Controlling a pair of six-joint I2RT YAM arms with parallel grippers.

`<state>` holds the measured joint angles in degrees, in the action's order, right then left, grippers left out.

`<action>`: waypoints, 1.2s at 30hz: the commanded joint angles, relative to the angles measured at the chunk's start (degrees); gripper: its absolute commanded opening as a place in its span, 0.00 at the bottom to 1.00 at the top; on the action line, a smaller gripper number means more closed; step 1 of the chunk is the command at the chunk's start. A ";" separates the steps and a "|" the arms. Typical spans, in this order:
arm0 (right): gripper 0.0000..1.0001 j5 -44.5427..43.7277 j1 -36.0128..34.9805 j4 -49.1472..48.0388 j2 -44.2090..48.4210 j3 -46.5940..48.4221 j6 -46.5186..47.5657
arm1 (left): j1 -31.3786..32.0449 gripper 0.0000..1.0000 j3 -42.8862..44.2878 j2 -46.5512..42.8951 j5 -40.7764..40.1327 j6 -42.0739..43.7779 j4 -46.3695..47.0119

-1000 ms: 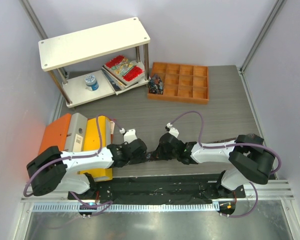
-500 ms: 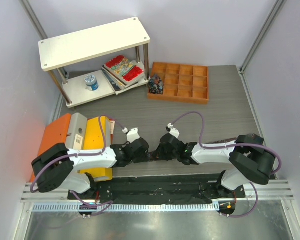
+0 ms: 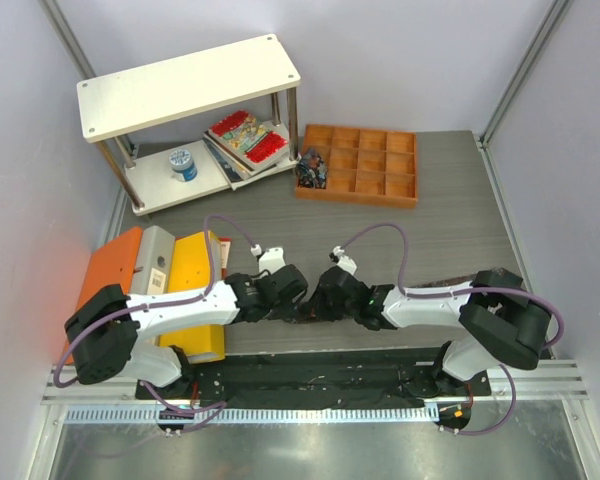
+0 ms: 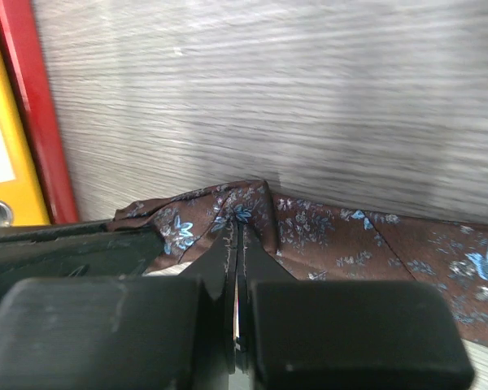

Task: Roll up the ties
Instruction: Roll the tie at the center of the board.

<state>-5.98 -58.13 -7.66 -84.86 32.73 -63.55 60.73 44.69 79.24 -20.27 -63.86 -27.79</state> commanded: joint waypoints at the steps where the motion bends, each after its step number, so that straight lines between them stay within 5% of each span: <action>1: 0.01 0.00 -1.54 0.81 -2.23 5.05 0.18 | 0.09 0.00 4.43 -2.25 -3.19 1.98 -11.74; 18: 0.01 5.27 -6.03 -8.77 -12.08 11.13 -3.42 | 0.09 0.00 14.28 1.78 -4.43 4.97 -26.26; 36: 0.01 0.71 -5.94 -2.28 -0.75 2.08 -4.12 | 0.53 0.00 21.67 21.39 -0.56 6.02 -25.21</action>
<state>-2.15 -63.81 -12.14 -91.64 35.11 -67.48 60.05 66.30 96.55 -20.82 -58.02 -50.35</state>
